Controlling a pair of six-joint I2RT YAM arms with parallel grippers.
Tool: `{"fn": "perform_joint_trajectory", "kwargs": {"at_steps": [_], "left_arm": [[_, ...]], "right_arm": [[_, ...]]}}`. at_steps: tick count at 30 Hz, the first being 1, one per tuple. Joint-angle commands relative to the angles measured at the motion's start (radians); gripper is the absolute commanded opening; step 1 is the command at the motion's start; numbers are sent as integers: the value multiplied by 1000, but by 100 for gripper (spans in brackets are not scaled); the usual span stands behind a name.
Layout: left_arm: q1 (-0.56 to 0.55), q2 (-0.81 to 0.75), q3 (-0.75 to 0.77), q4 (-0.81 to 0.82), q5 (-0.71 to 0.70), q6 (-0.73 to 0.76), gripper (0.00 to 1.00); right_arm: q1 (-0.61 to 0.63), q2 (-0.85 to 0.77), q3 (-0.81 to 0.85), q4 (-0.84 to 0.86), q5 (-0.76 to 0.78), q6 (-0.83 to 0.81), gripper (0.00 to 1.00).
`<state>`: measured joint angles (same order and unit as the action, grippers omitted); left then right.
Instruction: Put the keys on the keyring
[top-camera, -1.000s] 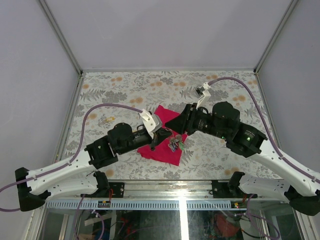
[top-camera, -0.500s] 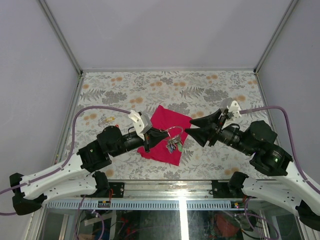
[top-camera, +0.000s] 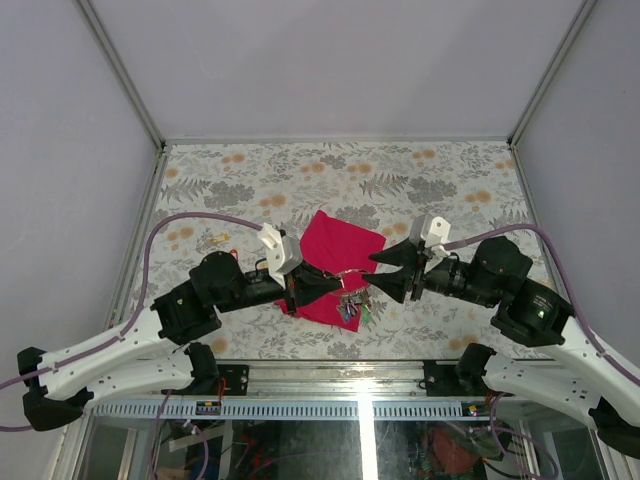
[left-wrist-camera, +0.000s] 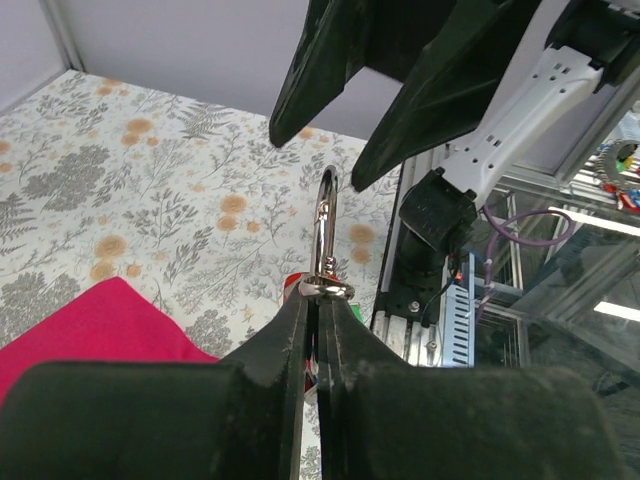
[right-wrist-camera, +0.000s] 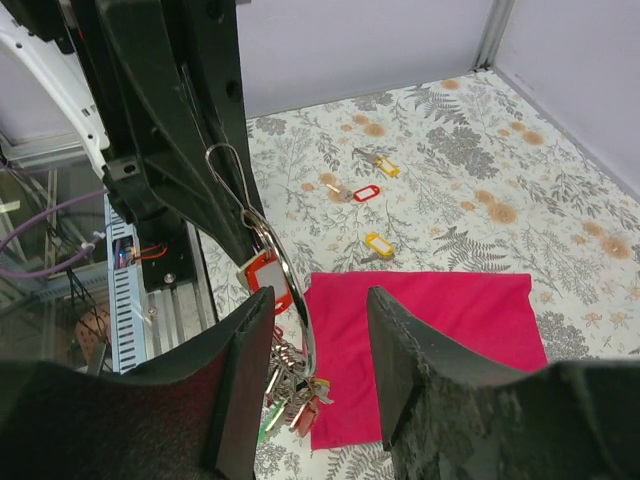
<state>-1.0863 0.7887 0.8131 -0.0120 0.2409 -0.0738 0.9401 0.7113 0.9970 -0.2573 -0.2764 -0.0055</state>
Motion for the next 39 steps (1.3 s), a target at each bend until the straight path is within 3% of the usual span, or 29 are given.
{"fn": "perform_joint_trajectory", "kwargs": {"at_steps": [1,6,11,15,17,23,27,39], "left_arm": [[-1,-26,60,99,58,-24,0],[-2,-23,66,101,78,-35,0],[-3,-29,54,112,40,-53,0],[-2,-53,20,132,-47,-86,0],[-3,-67,4,138,-84,-104,2],[-1,-134,-41,147,-198,-127,32],[-3,-171,-43,128,-232,-124,42],[-1,-109,13,40,-156,-71,53]], "right_arm": [[3,14,4,2,-48,-30,48],[4,32,0,-4,-72,-28,41],[4,47,9,-2,-96,-7,15],[4,50,28,-18,-102,38,1],[5,58,52,-52,-105,54,0],[4,91,125,-186,-82,76,0],[3,100,138,-226,-72,85,0],[4,128,178,-248,-93,107,0]]}}
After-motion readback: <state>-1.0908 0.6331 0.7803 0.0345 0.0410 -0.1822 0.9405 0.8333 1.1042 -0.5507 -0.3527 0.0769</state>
